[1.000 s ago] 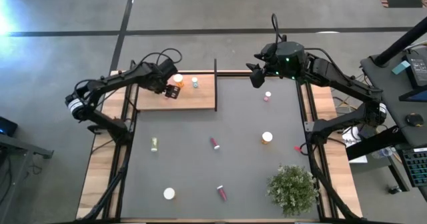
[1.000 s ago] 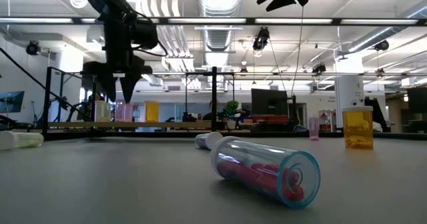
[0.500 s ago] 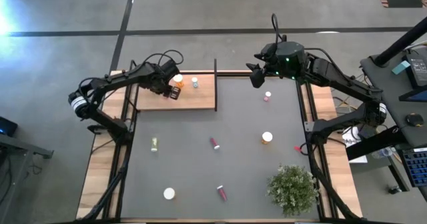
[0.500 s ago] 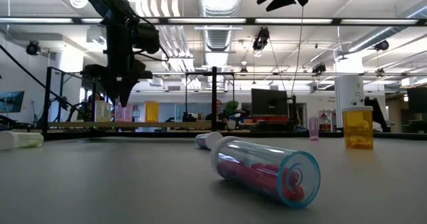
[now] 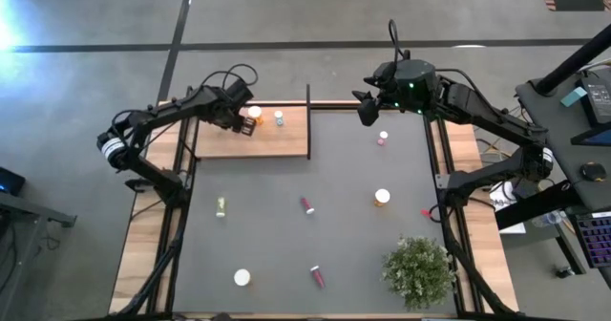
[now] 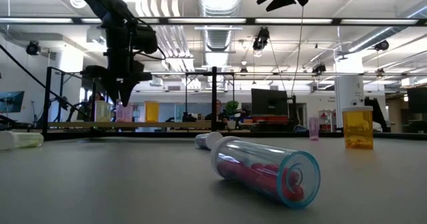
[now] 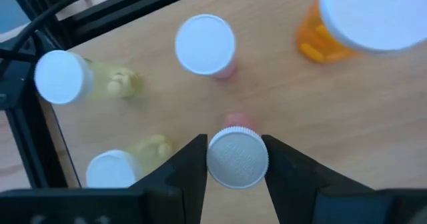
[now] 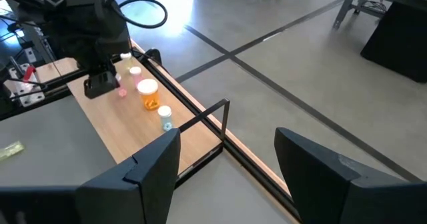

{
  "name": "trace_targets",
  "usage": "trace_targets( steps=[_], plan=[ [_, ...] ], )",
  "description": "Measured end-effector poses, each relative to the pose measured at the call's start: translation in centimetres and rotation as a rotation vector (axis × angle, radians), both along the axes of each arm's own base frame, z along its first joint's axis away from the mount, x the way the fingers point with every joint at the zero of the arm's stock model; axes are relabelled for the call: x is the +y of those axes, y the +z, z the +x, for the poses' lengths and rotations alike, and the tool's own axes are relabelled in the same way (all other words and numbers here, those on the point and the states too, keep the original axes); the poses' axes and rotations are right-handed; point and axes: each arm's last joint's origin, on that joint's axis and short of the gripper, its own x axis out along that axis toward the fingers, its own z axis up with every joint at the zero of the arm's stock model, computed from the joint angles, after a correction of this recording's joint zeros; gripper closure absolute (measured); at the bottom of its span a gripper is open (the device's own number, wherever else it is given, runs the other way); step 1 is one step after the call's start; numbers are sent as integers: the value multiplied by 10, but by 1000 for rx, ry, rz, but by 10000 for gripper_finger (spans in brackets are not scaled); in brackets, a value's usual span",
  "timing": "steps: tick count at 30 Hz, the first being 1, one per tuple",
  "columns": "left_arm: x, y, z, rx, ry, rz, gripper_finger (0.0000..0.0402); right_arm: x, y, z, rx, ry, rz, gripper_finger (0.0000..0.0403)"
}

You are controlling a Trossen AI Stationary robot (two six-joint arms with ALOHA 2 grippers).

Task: Pick and place medicine bottles onto shelf by color
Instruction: Put the left pink pill bottle on the shelf aligned with the other pink pill bottle

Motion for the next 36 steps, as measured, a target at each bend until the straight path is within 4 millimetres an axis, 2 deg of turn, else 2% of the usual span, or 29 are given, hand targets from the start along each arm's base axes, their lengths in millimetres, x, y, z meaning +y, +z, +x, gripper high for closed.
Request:
trace_targets(
  steps=[36],
  plan=[
    [-1,-3,-1,3,-11,-29,279,0,0,0,0,0,0,170]
  ],
)
